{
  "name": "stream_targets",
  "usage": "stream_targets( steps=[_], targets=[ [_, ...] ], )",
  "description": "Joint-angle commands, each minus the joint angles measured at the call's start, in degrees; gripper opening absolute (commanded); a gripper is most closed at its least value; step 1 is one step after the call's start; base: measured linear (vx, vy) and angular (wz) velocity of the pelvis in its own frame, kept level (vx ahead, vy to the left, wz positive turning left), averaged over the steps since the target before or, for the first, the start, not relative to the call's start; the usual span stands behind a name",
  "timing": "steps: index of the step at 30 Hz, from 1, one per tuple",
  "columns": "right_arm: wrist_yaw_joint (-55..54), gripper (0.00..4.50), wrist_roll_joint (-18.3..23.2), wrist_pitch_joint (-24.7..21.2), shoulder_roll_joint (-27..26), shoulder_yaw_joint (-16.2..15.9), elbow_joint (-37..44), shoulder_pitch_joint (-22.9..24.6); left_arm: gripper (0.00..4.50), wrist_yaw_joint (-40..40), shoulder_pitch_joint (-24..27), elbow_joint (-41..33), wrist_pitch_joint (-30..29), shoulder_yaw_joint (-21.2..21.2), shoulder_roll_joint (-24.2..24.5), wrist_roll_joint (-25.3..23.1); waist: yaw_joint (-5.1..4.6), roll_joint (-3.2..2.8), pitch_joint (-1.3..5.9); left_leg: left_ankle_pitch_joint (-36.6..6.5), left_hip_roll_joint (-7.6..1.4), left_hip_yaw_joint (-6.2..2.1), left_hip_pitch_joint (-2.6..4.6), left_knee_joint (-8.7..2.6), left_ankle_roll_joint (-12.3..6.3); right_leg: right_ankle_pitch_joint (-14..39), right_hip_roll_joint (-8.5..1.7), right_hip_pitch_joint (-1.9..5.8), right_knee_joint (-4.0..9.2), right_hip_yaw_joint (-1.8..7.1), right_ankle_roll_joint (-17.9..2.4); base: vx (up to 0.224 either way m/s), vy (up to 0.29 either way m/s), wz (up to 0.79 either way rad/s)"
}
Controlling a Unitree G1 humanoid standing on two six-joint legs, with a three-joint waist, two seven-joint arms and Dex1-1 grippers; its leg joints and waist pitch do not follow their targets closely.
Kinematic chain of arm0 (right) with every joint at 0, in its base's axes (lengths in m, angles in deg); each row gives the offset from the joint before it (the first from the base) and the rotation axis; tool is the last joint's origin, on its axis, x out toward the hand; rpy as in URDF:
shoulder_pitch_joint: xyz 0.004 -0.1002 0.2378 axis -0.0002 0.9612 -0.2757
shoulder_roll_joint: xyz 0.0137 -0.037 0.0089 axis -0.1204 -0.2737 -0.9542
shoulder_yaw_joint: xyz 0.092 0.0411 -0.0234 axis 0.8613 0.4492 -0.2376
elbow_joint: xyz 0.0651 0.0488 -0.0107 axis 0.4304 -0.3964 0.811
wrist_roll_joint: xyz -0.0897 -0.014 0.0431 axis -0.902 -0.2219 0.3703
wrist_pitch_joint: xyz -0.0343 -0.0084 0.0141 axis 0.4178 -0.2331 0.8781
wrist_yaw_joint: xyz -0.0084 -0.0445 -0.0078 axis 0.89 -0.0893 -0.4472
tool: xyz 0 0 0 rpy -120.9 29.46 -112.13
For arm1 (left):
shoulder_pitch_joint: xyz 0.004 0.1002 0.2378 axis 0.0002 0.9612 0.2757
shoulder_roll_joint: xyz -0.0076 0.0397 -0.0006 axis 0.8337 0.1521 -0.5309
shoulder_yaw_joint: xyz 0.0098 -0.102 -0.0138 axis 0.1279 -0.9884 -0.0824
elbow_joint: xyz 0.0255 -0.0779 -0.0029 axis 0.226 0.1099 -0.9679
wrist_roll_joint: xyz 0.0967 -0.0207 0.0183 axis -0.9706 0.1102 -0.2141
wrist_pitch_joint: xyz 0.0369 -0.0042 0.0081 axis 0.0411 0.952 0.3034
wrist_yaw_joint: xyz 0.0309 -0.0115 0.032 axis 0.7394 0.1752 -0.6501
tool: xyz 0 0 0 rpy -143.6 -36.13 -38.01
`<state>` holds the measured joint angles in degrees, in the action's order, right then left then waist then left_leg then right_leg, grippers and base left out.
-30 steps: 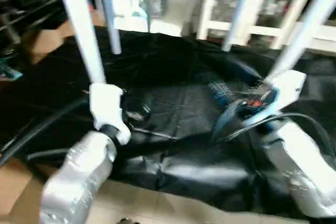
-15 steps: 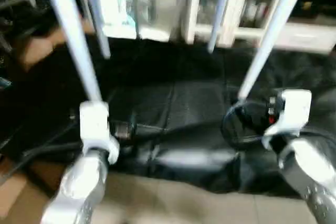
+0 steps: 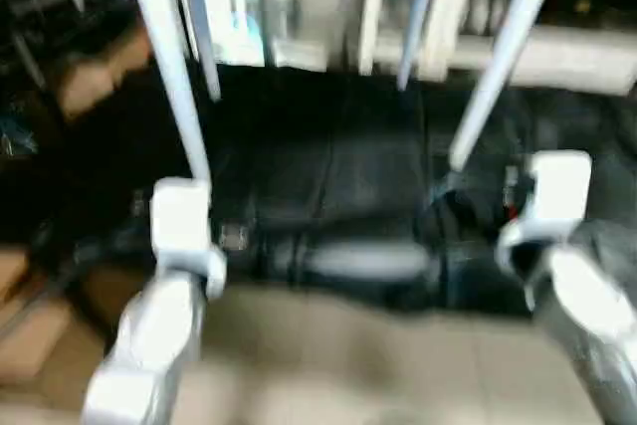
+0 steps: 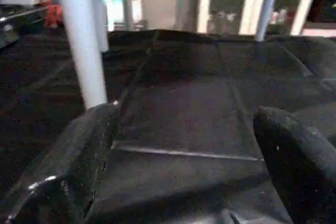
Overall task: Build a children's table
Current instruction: Flip table
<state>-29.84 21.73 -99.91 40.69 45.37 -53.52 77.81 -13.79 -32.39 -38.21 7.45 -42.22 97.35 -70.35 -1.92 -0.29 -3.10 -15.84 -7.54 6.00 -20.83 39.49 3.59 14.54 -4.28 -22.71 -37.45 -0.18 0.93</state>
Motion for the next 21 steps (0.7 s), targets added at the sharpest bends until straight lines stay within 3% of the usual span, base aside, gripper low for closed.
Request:
stream_targets(
  steps=[1,2,3,4,5,6,7,8,9,10,11,12,13,14,15,16,17,18,20,21],
  targets=[
    [1.9,4.49,-1.3,2.1,1.3,2.0,-2.1,-4.3,4.5,-1.3,-1.3,0.2,-1.4,-0.7,0.1,1.1,-0.9,-0.75,1.97,-24.1,-3.92,-1.8,1.02,-8.61,3.54,9.6,-0.88,1.58,5.09,0.11,-6.0,-0.121,0.03,0.05],
    [1.9,4.49,-1.3,2.1,1.3,2.0,-2.1,-4.3,4.5,-1.3,-1.3,0.2,-1.4,-0.7,0.1,1.1,-1.43,-0.15,1.79,-26.5,-3.79,-1.77,0.6,-8.76,3.27,13.1,-1.18,1.86,5.59,-0.17,-5.5,-0.102,0.057,-0.07],
    [1.9,4.49,-1.3,2.1,1.3,2.0,-2.1,-4.3,4.5,-1.3,-1.3,0.2,-1.4,-0.7,0.1,1.1,-1.96,-0.3,1.35,-31.4,-3.42,-1.65,0.8,-8.67,3.38,21.7,-1.46,1.36,7.0,-0.76,-3.6,-0.102,0.023,-0.03],
    [1.9,4.49,-1.3,2.1,1.3,2.0,-2.1,-4.3,4.5,-1.3,-1.3,0.2,-1.4,-0.7,0.1,1.1,-2.32,-0.35,0.89,-34.6,-2.93,-1.31,1.97,-8.12,3.28,29.5,-1.51,0.16,8.74,-1.48,-1.3,-0.102,0.023,-0.03],
    [1.9,4.49,-1.3,2.1,1.3,2.0,-2.1,-4.3,4.5,-1.3,-1.3,0.2,-1.4,-0.7,0.1,1.1,-2.97,-0.34,0.72,-36.3,-2.5,-1.02,2.8,-7.84,2.64,34.9,-1.05,-0.04,10.49,-3.22,1.0,-0.084,-0.007,0.02],
    [1.9,4.49,-1.3,2.1,1.3,2.0,-2.1,-4.3,4.5,-1.3,-1.3,0.2,-1.4,-0.7,0.1,1.1,-3.26,-0.58,0.71,-37.4,-2.61,-1.05,2.79,-8.3,2.25,35.0,-0.82,0.42,10.79,-4.23,1.6,-0.087,-0.006,-0.06],
    [1.9,4.49,-1.3,2.1,1.3,2.0,-2.1,-4.3,4.5,-1.3,-1.3,0.2,-1.4,-0.7,0.1,1.1,-2.67,-1.89,0.64,-44.2,-5.79,-1.5,-2.87,-15.19,1.72,17.9,-0.45,7.59,0.51,-5.64,0.1,-0.087,-0.006,-0.06],
    [1.9,4.49,-1.3,2.1,1.3,2.0,-2.1,-4.3,4.5,-1.3,-1.3,0.2,-1.4,-0.7,0.1,1.1,-0.68,-2.56,0.66,-46.5,-5.92,-0.57,-4.75,-16.74,2.21,8.3,-0.69,8.99,-2.92,-5.66,-0.6,-0.113,-0.016,0.0],
    [1.9,4.49,-1.3,2.1,1.3,2.0,-2.1,-4.3,4.5,-1.3,-1.3,0.2,-1.4,-0.7,0.1,1.1,0.12,-0.58,1.33,-40.8,-6.34,0.36,-2.61,-15.31,-1.83,7.7,-1.65,7.06,-2.63,-1.99,1.1,-0.059,-0.019,0.05],
    [1.9,4.49,-1.3,2.1,1.3,2.0,-2.1,-4.3,4.5,-1.3,-1.3,0.2,-1.4,-0.7,0.1,1.1,0.19,3.87,1.86,-20.0,-1.75,1.75,2.35,-3.91,-0.04,45.0,-5.31,-0.38,9.33,0.97,6.0,-0.069,-0.1,0.08],
    [1.9,4.49,-1.3,2.1,1.3,2.0,-2.1,-4.3,4.5,-1.3,-1.3,0.2,-1.4,-0.7,0.1,1.1,-0.19,1.09,1.79,-10.6,-1.54,0.65,3.21,0.94,-0.4,56.4,-10.18,-1.84,11.86,2.64,2.7,-0.016,-0.119,-0.02],
    [1.9,4.49,-1.3,2.1,1.3,2.0,-2.1,-4.3,4.5,-1.3,-1.3,0.2,-1.4,-0.7,0.1,1.1,-0.37,1.88,3.01,-0.1,-1.75,-0.93,-1.72,-0.31,-1.04,54.9,-9.12,2.23,9.9,3.4,2.2,0.016,-0.122,-0.13],
    [1.9,4.49,-1.3,2.1,1.3,2.0,-2.1,-4.3,4.5,-1.3,-1.3,0.2,-1.4,-0.7,0.1,1.1,0.22,2.02,2.89,0.5,-2.64,-0.51,-2.48,-3.29,0.08,47.8,-7.27,2.81,8.59,1.57,1.6,0.0,0.0,0.0],
    [1.9,4.49,-1.3,2.1,1.3,2.0,-2.1,-4.3,4.5,-1.3,-1.3,0.2,-1.4,-0.7,0.1,1.1,0.89,0.47,3.49,-1.7,-3.69,-0.46,-0.93,-6.15,1.7,27.8,-3.18,1.35,6.23,-0.24,-0.7,0.0,0.0,0.0],
    [1.9,4.49,-1.3,2.1,1.3,2.0,-2.1,-4.3,4.5,-1.3,-1.3,0.2,-1.4,-0.7,0.1,1.1,0.87,0.2,3.39,-4.3,-4.02,-0.19,-0.36,-6.53,2.0,20.4,-2.58,1.03,5.88,-0.25,-1.9,0.0,0.0,0.0],
    [1.9,4.49,-1.3,2.1,1.3,2.0,-2.1,-4.3,4.5,-1.3,-1.3,0.2,-1.4,-0.7,0.1,1.1,0.52,0.21,2.78,-12.9,-3.78,0.27,-1.09,-7.83,2.11,19.7,-1.93,1.6,5.86,-0.36,-2.9,0.0,0.0,0.0],
    [1.9,4.49,-1.3,2.1,1.3,2.0,-2.1,-4.3,4.5,-1.3,-1.3,0.2,-1.4,-0.7,0.1,1.1,0.27,-0.19,2.49,-18.7,-3.68,0.18,-0.96,-7.95,3.05,23.7,-2.24,1.14,6.28,-0.24,-2.9,0.0,0.0,0.0],
    [1.9,4.49,-1.3,2.1,1.3,2.0,-2.1,-4.3,4.5,-1.3,-1.3,0.2,-1.4,-0.7,0.1,1.1,0.05,-0.31,2.5,-21.0,-3.67,-0.03,-0.96,-8.03,3.54,25.5,-2.5,1.13,6.72,-0.26,-2.4,0.0,0.0,0.0],
    [1.9,4.49,-1.3,2.1,1.3,2.0,-2.1,-4.3,4.5,-1.3,-1.3,0.2,-1.4,-0.7,0.1,1.1,-0.11,-0.23,2.75,-20.2,-3.8,-0.22,-1.27,-8.38,3.67,22.2,-2.47,1.66,6.8,-0.25,-2.3,0.0,0.0,0.0],
    [1.9,4.49,-1.3,2.1,1.3,2.0,-2.1,-4.3,4.5,-1.3,-1.3,0.2,-1.4,-0.7,0.1,1.1,0.06,-0.3,2.99,-18.2,-3.97,-0.12,-1.24,-8.55,3.37,17.8,-2.4,1.82,6.69,-0.19,-2.7,0.0,0.0,0.0]
  ],
)
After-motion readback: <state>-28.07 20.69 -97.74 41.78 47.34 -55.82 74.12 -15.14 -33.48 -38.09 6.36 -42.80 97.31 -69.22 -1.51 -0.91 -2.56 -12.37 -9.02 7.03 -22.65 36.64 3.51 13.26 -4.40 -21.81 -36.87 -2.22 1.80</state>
